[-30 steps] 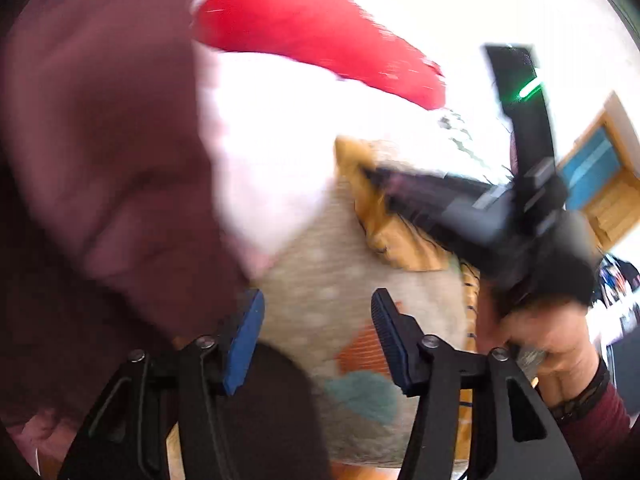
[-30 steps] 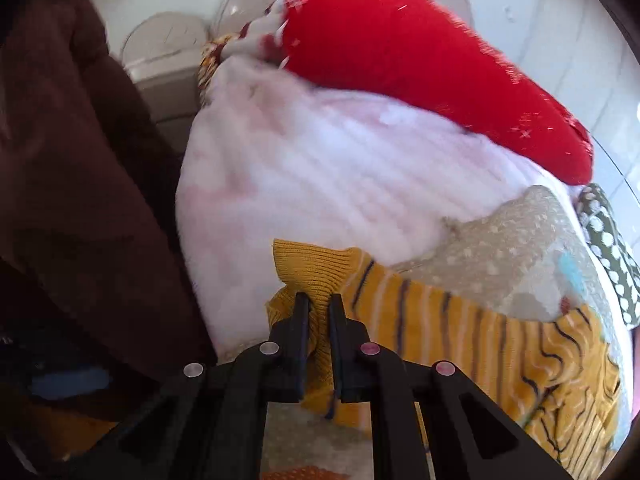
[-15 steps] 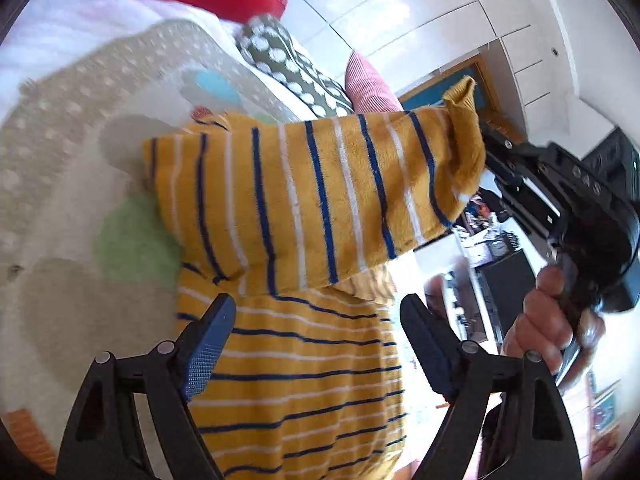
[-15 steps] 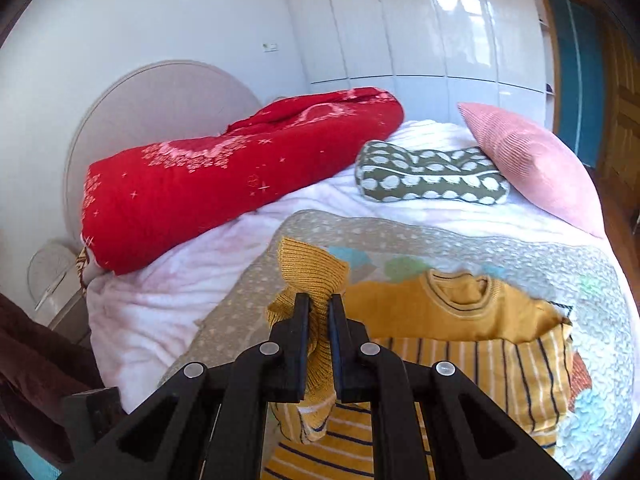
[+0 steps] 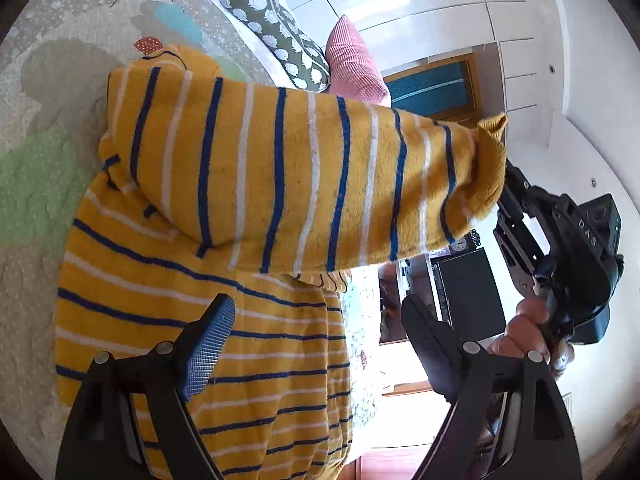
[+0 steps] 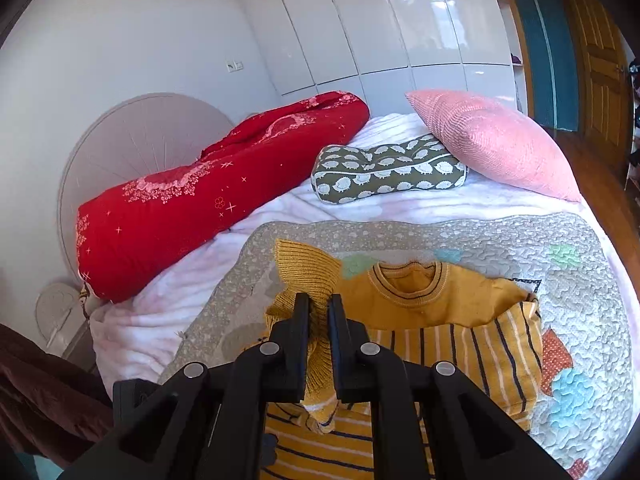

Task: Fold small clothes

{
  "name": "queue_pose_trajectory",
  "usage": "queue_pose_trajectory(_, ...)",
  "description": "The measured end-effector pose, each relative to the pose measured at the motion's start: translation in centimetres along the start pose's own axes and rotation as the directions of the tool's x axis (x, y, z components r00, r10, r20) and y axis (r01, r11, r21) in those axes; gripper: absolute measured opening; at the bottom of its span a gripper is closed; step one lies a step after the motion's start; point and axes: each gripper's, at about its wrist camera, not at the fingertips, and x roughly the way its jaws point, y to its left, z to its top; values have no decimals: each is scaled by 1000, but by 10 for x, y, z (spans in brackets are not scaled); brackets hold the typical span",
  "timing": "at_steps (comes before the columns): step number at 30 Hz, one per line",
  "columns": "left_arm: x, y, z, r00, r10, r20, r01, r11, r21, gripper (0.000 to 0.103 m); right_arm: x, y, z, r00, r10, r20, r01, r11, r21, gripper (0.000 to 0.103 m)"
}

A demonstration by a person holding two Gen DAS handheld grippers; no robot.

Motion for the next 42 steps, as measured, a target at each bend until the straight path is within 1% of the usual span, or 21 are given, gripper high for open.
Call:
queue_pose_trajectory(7,47,25,2,998,-58,-34,53,990,-134,90,-15,0,-1,999,34,21,-35,999,28,9)
queue_pose_trajectory(9,62,23,11,998,-36,-46,29,990,-138,90,-20,-1,-2,999,32,28,-33,999,30,9)
queue_pose_trajectory(10,64,20,17,999,-16,-46,10,992,-127,84,-23,-1,-3,999,23,35,-24,999,24,9)
queue_pose_trajectory(12,56,7,34,1000,-6,-28,4,997,-71,55,-29,-5,-3,999,-10,51,10,1000,8,9)
queue_pose_trajectory(13,50,-1,43,999,30,-17,-31,999,-36,35,-31,-8,-3,998,-30,60,30,1000,2,9)
queue_pose_trajectory(14,42,-12,54,996,92,10,-92,996,11,23,-32,-13,-2,997,-47,68,47,999,-1,9)
queue_pose_trajectory(15,36,-21,62,991,129,39,-131,990,52,20,-32,-20,-2,995,-63,74,63,998,5,9)
queue_pose_trajectory(19,22,-51,86,957,254,143,-277,944,178,12,-8,-61,-5,986,-150,70,144,986,81,9)
queue_pose_trajectory(21,23,-56,89,904,371,211,-416,878,239,12,16,-85,-16,978,-207,32,202,972,121,9)
queue_pose_trajectory(23,34,-42,86,847,482,226,-529,807,261,12,45,-110,-33,962,-269,-36,272,951,146,9)
queue_pose_trajectory(25,45,-11,80,823,544,163,-568,791,229,12,75,-139,-58,945,-300,-130,321,929,185,9)
queue_pose_trajectory(26,49,7,78,817,565,115,-576,794,195,12,87,-154,-72,934,-309,-176,342,917,206,9)
queue_pose_trajectory(28,43,29,68,832,551,73,-555,817,157,12,102,-179,-94,911,-336,-240,390,891,232,9)
queue_pose_trajectory(32,12,33,63,854,507,120,-520,841,146,15,91,-199,-105,927,-310,-211,361,889,282,9)
queue_pose_trajectory(33,6,32,66,860,494,124,-508,850,135,19,88,-199,-104,926,-317,-207,366,890,273,12)
queue_pose_trajectory(35,0,31,72,865,485,131,-499,858,118,44,87,-198,-104,922,-327,-208,373,894,247,12)
queue_pose_trajectory(37,8,32,78,838,529,135,-543,831,116,47,85,-199,-106,923,-324,-207,369,897,244,12)
queue_pose_trajectory(39,22,34,84,784,607,129,-621,768,160,45,79,-200,-108,922,-330,-204,375,890,258,12)
queue_pose_trajectory(40,27,37,85,757,643,116,-653,737,171,20,73,-199,-108,910,-361,-203,405,878,255,12)
queue_pose_trajectory(41,31,44,86,749,657,83,-661,733,161,9,63,-194,-106,892,-411,-188,448,860,244,15)
queue_pose_trajectory(42,31,49,86,761,644,77,-648,749,140,9,52,-188,-102,890,-430,-150,455,858,239,17)
